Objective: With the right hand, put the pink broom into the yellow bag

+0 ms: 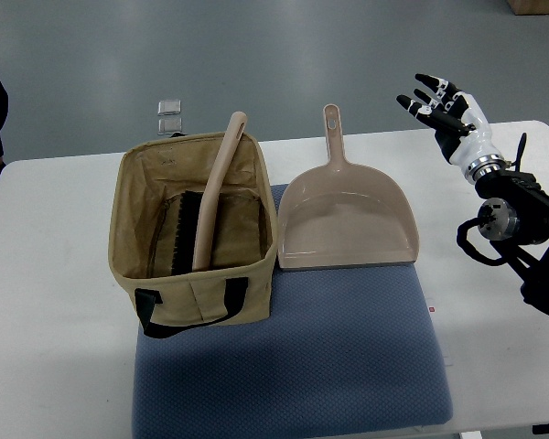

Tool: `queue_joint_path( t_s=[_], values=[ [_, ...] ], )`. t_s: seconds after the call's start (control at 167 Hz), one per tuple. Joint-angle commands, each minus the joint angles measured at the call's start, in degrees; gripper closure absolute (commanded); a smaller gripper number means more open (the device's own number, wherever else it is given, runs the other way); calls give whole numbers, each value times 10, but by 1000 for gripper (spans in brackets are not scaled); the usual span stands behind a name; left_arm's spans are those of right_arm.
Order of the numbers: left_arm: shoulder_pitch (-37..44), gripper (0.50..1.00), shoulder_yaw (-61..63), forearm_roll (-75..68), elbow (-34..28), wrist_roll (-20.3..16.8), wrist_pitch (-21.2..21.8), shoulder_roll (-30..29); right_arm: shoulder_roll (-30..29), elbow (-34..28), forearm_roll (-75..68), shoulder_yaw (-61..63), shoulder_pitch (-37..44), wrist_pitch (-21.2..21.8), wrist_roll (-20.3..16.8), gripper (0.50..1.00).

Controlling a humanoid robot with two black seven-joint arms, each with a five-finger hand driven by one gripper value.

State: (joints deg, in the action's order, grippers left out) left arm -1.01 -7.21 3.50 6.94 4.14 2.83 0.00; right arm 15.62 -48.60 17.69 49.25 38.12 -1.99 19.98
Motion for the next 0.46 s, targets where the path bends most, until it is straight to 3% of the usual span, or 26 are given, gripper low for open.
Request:
queue_joint_path(
  t_s=[0.0,0.251,0.454],
  values=[
    [0,500,0,0,0,0,0,0,-15,5,-10,18,-2,37,1,587],
    [0,500,0,0,0,0,0,0,-38,38,-6,37,-1,37,0,570],
    [0,500,0,0,0,0,0,0,-42,39,-7,35,-1,13,1,570]
  ],
)
